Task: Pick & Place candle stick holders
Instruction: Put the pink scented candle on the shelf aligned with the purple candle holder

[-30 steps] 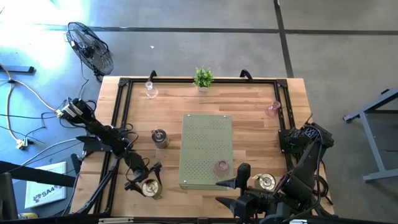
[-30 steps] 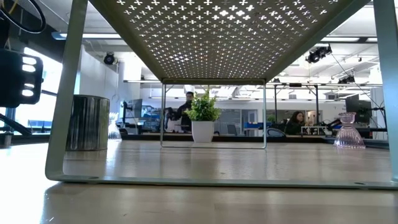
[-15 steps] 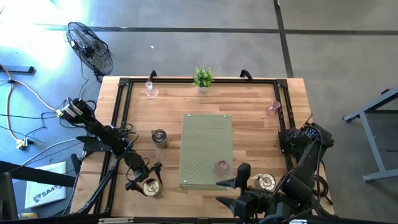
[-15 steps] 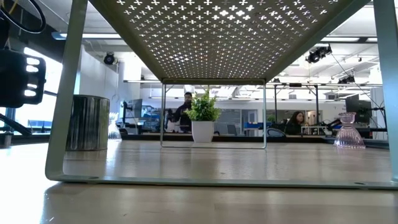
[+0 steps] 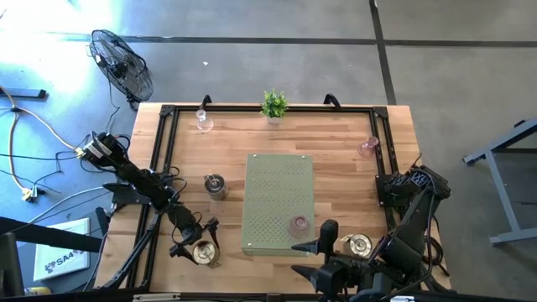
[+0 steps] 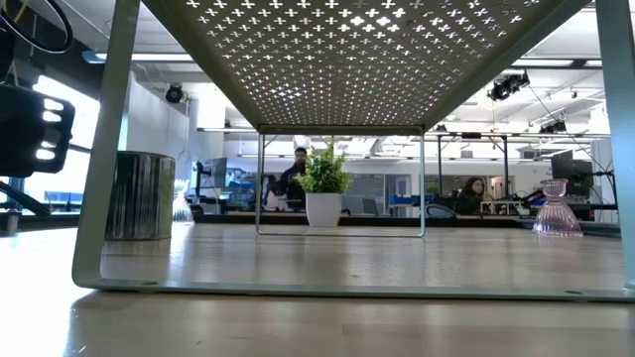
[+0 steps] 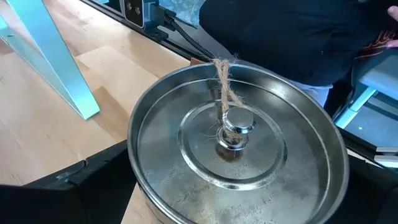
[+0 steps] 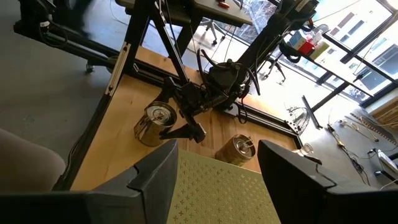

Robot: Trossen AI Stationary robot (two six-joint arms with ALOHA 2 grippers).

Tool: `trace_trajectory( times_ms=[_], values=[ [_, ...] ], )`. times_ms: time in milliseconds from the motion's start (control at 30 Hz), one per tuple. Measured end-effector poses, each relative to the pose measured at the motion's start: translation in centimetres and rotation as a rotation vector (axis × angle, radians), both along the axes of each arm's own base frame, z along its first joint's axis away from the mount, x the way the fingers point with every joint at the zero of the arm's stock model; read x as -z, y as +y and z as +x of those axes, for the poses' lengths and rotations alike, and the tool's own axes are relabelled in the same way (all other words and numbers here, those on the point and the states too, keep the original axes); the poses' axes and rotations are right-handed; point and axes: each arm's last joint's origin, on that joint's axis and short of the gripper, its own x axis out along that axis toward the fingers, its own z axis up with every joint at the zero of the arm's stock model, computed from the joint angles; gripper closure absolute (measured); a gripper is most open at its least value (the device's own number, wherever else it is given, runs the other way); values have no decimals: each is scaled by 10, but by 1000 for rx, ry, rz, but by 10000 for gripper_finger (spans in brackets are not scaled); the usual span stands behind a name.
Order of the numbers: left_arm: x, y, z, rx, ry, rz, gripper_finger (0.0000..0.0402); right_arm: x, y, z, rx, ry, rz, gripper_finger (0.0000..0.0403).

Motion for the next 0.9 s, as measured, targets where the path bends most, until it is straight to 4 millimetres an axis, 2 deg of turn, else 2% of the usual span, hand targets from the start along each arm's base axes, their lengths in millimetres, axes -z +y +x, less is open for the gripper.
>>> trace_trajectory(
  times_ms=[333,900],
  values=[
    [0,1,1,-60,1,4,7,0,0,0,0,0,0,187],
    [0,1,1,-61,1,5,7,0,-1,0,4,1,-4,187]
  ],
)
